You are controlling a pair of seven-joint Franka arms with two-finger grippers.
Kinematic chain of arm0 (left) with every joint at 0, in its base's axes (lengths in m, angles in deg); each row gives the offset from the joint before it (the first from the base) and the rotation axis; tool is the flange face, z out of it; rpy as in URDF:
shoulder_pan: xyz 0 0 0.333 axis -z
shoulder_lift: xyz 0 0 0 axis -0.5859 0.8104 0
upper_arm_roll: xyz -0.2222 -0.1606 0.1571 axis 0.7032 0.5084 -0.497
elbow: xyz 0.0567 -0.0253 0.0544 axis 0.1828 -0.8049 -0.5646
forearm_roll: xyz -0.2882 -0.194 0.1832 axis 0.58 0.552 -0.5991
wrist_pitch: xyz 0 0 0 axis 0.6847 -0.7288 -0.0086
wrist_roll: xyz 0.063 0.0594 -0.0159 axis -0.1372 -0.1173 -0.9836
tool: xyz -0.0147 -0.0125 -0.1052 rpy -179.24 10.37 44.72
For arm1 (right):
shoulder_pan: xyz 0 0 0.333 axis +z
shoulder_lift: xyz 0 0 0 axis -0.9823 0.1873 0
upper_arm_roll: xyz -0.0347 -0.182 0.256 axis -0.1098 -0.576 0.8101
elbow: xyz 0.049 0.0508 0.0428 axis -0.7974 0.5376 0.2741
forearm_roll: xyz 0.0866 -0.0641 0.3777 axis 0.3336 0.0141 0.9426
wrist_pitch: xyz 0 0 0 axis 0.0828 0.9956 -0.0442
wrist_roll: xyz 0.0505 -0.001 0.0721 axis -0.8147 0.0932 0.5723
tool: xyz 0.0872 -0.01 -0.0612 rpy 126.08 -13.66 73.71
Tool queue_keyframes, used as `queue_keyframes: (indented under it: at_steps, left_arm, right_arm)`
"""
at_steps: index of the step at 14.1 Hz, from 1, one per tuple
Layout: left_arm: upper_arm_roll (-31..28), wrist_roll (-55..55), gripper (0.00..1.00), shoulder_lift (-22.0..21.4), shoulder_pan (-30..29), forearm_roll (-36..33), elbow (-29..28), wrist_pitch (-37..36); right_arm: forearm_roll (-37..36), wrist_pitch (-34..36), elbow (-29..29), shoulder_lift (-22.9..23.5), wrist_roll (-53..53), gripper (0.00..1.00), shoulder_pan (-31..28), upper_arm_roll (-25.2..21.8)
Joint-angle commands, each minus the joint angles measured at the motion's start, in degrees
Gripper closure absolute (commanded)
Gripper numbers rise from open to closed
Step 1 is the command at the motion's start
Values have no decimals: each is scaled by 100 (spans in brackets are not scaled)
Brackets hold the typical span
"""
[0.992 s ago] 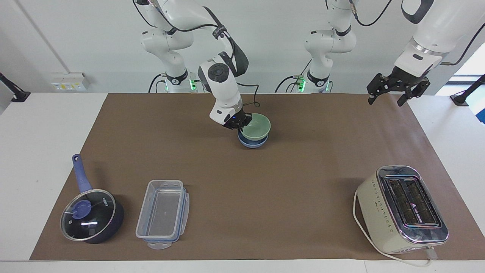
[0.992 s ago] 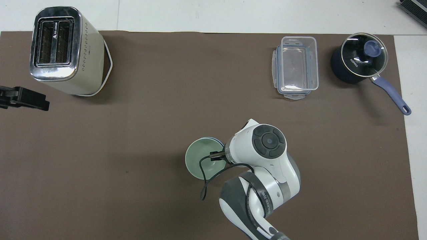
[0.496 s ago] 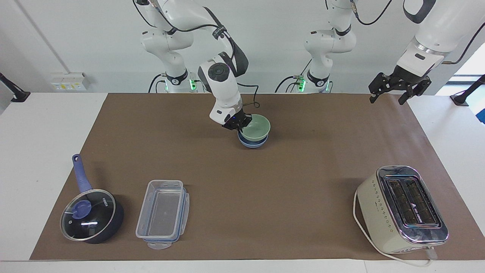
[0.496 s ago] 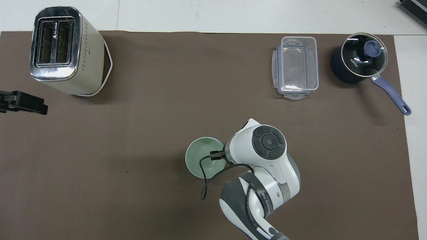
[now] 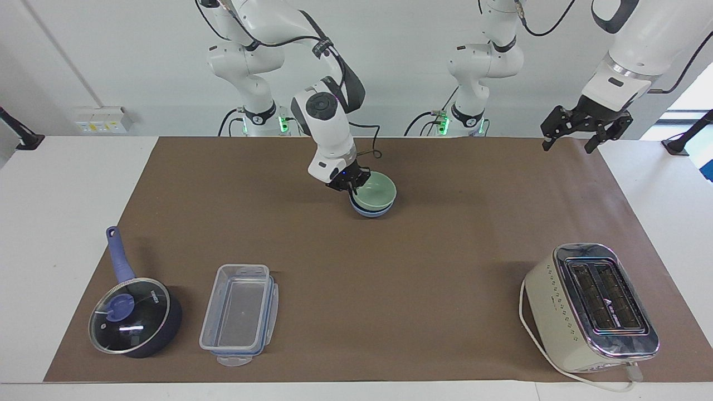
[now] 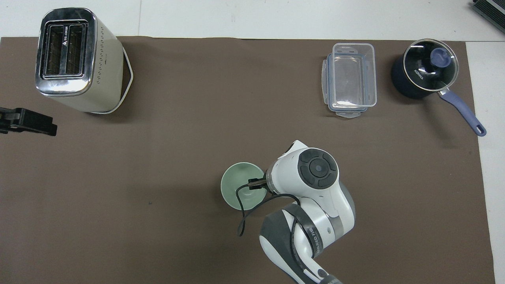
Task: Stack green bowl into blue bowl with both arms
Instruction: 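Lower the green bowl into the blue bowl and open the right gripper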
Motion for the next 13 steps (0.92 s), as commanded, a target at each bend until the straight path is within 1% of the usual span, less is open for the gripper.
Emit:
queue_keyframes:
  at_steps: [1,3,4,5,6,7,8,9,11,13]
  left_arm:
    - [32,50,0,-116,-18,-81,-127,59]
    - [32,41,0,-116,-17,-81,-127,59]
    - [32,50,0,-116,-9,-81,-127,59]
    - [32,41,0,-116,-9,-81,-127,59]
    - [32,50,0,-116,-9,-81,-127,68]
    - [32,41,0,-116,-9,-81,-127,59]
    - [32,50,0,-116,-9,-81,-127,59]
    - [32,50,0,-116,-9,-81,-127,59]
    - [32,50,0,-116,-9,-81,-127,68]
    - [32,50,0,-116,0,-81,-127,68]
  right_arm:
    - [-109,-131,39,-1,-3,86,28,-29]
    - [-170,-131,39,-1,5,83,28,-29]
    - [-223,-131,21,16,5,79,28,-29]
    - [-250,-123,-23,43,14,68,28,-29]
    - [-259,-114,-58,52,23,52,10,-38]
    - [-259,-44,-102,8,40,32,-51,-46]
    - [-267,9,-154,-36,58,3,-86,-72]
    - [-294,44,-181,-88,84,0,-156,-73]
    - [-302,70,-208,-264,93,0,-261,-82]
    - [-355,140,-216,-475,163,0,-507,-82]
